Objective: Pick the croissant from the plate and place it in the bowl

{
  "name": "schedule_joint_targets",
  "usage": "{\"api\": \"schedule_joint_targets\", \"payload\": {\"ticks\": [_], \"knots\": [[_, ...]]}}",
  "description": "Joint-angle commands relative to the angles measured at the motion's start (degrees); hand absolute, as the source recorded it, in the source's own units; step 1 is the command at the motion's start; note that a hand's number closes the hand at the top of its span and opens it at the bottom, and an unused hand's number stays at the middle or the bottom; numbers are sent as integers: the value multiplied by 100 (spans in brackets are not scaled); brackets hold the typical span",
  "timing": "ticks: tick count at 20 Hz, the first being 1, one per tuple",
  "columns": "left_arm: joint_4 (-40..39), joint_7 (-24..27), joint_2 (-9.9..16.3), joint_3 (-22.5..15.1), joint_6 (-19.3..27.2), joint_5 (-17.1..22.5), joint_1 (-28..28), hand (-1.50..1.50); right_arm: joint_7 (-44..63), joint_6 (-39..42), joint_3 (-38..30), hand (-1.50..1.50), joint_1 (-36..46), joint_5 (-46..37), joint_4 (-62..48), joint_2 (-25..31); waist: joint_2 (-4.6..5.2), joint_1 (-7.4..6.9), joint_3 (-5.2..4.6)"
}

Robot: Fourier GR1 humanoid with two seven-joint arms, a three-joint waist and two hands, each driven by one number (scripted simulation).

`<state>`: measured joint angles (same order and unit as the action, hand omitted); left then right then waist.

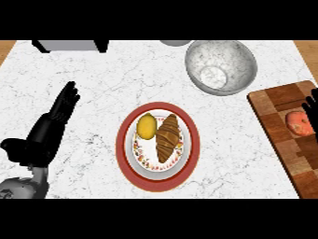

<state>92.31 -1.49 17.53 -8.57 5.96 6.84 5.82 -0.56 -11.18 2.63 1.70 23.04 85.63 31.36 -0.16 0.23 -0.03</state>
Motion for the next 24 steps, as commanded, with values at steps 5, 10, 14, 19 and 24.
{"api": "schedule_joint_targets", "payload": {"ticks": [5,10,14,19,24], "knots": [[-106,-104,307,320,410,-519,452,0,-1398,1985,641,150,951,964,94,-1142,84,-469,88],[-81,-636,302,343,644,-685,670,0,-3253,1429,32,-150,949,417,-1572,-1772,111,-281,55],[-232,-350,228,372,715,-758,417,0,-4827,2610,423,-150,847,-335,-1943,-1409,74,-206,27],[-238,-802,152,369,823,-894,812,0,-4902,2344,738,-150,1495,-1510,-2516,-789,36,-110,9],[-261,-796,254,400,777,-1026,733,0,-4045,2033,1138,-150,1912,-2330,-2389,-389,15,-71,1]]}}
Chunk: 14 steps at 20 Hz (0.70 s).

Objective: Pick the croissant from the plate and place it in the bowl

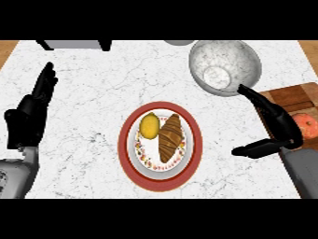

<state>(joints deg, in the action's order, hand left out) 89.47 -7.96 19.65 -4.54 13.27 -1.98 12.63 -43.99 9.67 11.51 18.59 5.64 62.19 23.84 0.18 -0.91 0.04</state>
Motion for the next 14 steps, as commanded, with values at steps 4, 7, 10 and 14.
{"api": "schedule_joint_targets", "payload": {"ticks": [4,7,10,14], "knots": [[-73,112,-142,1,118,-141,-122,0,1482,-305,803,-150,583,-1259,593,331,-36,78,-15],[262,-416,-13,30,80,-175,114,0,2433,-87,1131,-150,951,-1510,978,203,-50,63,-11],[74,-267,-117,100,7,-151,104,0,2937,174,1256,-150,962,-1655,1290,58,-31,93,-8],[81,-282,-332,43,120,-293,200,0,3017,381,1547,-150,1279,-2053,876,-428,-14,61,-5]]}}
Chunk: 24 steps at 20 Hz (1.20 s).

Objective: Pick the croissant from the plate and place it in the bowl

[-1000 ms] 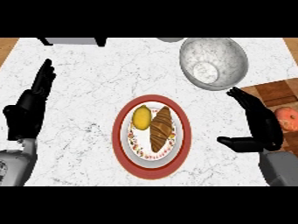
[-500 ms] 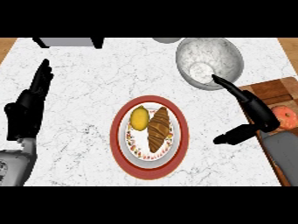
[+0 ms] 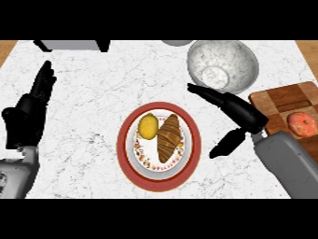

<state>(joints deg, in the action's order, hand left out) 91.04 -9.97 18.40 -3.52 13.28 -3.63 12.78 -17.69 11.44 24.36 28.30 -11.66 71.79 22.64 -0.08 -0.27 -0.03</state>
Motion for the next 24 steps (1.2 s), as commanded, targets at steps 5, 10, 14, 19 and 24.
{"api": "schedule_joint_targets", "payload": {"ticks": [5,10,14,19,24], "knots": [[151,181,-35,107,-201,-72,-323,0,826,286,521,-150,73,-919,27,-503,7,-6,1],[157,-55,-230,25,-111,-247,-80,0,1638,304,784,-150,35,-1480,36,-839,3,26,2],[184,-72,212,649,-662,188,-8,0,1473,366,410,-150,433,-1707,-805,-1169,14,-30,3],[21,-345,-291,380,-372,-314,271,0,1243,311,162,-150,588,-2139,-1388,-1694,15,0,4],[90,129,-304,556,-653,-190,-121,0,736,23,44,-150,475,-2565,-1946,-1944,14,-12,4]]}}
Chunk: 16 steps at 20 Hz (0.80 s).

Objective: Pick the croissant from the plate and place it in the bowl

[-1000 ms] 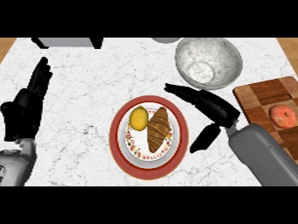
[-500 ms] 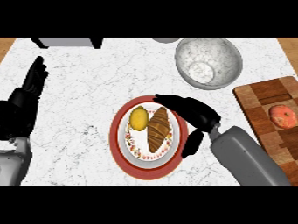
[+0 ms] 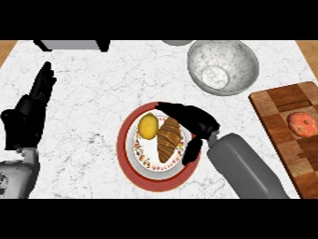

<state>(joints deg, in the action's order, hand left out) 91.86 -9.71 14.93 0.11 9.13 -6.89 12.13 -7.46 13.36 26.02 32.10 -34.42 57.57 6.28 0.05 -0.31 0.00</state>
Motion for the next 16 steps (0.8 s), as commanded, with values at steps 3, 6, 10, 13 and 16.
{"api": "schedule_joint_targets", "payload": {"ticks": [3,6,10,13,16], "knots": [[134,-142,22,178,-171,-67,4,0,-315,-343,-78,-150,-43,-544,-661,-516,-3,0,1],[479,-288,-92,120,-257,-37,-200,0,-722,-294,-514,-150,576,-541,-1528,-557,2,-26,1],[573,-577,-168,-5,-87,-301,25,0,-835,-749,-105,150,614,-923,-1524,-620,-3,-27,3],[-343,81,-119,330,-213,-159,245,0,-1152,-1342,108,150,359,-953,-1675,-623,8,-4,0],[-298,60,-88,415,-331,-123,306,0,-781,-1134,338,150,330,-560,-1156,-624,-4,4,0]]}}
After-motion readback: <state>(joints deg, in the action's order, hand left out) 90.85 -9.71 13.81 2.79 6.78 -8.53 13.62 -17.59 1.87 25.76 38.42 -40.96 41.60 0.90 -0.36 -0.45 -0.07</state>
